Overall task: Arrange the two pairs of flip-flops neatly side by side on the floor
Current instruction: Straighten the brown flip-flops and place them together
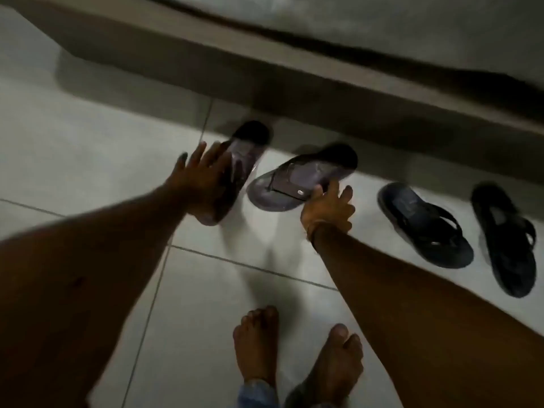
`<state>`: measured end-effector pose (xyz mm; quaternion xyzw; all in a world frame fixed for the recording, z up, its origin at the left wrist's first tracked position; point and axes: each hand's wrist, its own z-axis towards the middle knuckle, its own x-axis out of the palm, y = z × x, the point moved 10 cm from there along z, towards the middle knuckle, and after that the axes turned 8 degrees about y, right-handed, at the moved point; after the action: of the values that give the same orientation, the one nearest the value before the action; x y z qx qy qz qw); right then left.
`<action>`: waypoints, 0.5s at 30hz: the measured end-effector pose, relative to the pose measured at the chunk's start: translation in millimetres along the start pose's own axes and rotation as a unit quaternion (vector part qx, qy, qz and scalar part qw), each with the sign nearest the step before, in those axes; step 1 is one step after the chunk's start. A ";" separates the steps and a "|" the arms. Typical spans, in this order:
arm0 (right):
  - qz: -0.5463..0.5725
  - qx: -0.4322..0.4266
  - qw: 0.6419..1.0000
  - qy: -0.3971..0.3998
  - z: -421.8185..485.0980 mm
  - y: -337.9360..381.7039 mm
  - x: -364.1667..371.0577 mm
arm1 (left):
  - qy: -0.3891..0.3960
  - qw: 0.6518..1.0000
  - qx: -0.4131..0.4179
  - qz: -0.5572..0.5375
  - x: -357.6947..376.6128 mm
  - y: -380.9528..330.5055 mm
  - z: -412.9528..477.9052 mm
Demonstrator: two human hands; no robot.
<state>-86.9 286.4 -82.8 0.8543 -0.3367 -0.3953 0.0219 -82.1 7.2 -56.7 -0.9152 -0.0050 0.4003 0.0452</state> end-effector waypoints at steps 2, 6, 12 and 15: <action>-0.041 0.012 0.999 -0.013 24.4 2.9 14.1 | 0.028 0.997 0.030 0.059 6.4 7.7 31.0; -0.114 -0.022 0.993 -0.035 47.9 10.3 33.1 | 0.044 0.987 0.052 0.148 17.7 11.0 54.5; -0.205 -0.138 0.969 -0.010 54.6 12.1 26.8 | 0.011 0.998 0.049 0.034 28.1 -14.9 54.8; -0.240 -0.176 0.954 0.025 56.2 2.6 23.6 | 0.007 0.999 0.045 -0.008 27.4 -31.5 58.6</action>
<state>-116.3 283.3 -136.2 0.9022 -0.0460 -0.4203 0.0853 -105.5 44.4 -113.6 -0.9152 0.0058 0.3929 0.0895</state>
